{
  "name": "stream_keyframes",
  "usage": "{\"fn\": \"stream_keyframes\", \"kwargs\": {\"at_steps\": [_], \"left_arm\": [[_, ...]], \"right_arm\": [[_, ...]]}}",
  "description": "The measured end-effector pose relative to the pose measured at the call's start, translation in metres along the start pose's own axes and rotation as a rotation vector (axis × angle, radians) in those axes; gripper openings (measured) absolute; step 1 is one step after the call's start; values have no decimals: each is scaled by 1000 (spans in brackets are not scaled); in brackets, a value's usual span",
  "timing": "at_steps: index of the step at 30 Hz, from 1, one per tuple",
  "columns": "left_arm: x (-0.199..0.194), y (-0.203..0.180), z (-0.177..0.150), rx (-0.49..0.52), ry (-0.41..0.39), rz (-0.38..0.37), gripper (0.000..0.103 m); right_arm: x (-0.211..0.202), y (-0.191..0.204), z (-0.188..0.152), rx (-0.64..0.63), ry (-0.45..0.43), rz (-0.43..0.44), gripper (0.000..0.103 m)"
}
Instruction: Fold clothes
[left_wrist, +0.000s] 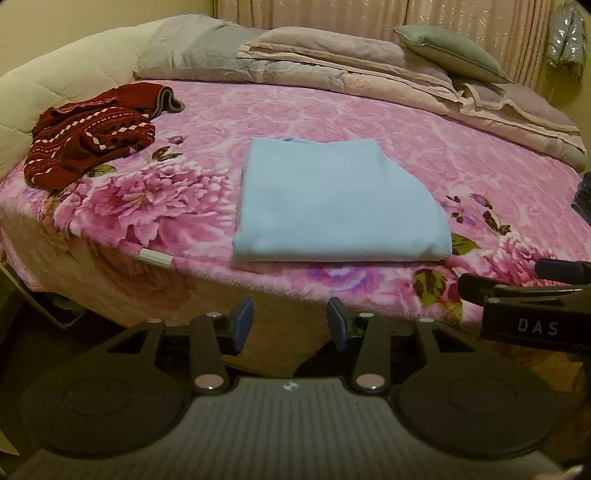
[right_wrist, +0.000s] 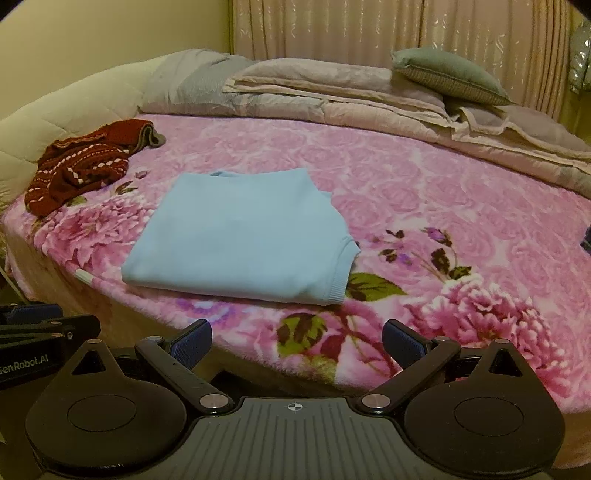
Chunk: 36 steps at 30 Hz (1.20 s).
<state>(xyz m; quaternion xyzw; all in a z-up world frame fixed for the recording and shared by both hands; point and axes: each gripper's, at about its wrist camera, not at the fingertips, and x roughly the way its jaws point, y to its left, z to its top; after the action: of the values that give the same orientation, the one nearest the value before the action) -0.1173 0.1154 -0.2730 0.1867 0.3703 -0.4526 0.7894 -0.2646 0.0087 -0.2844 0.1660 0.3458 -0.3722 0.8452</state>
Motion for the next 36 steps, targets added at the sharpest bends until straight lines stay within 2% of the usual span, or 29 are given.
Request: {"fn": "stream_keyframes", "kwargs": {"at_steps": [11, 15, 19, 27, 34, 36], "left_arm": [[16, 2, 2, -2, 31, -4, 42], [27, 7, 4, -24, 37, -36, 42], [39, 27, 11, -92, 20, -83, 42], [90, 96, 52, -287, 0, -182, 48], [156, 131, 78, -404, 63, -295, 52], [173, 137, 82, -444, 83, -332, 52]], "right_arm": [[13, -2, 1, -2, 29, -5, 101], [21, -7, 0, 12, 30, -3, 101], [34, -32, 0, 100, 13, 79, 101], [83, -119, 16, 423, 11, 241, 101], [138, -167, 41, 560, 15, 425, 101], [158, -178, 46, 606, 45, 466, 101]]}}
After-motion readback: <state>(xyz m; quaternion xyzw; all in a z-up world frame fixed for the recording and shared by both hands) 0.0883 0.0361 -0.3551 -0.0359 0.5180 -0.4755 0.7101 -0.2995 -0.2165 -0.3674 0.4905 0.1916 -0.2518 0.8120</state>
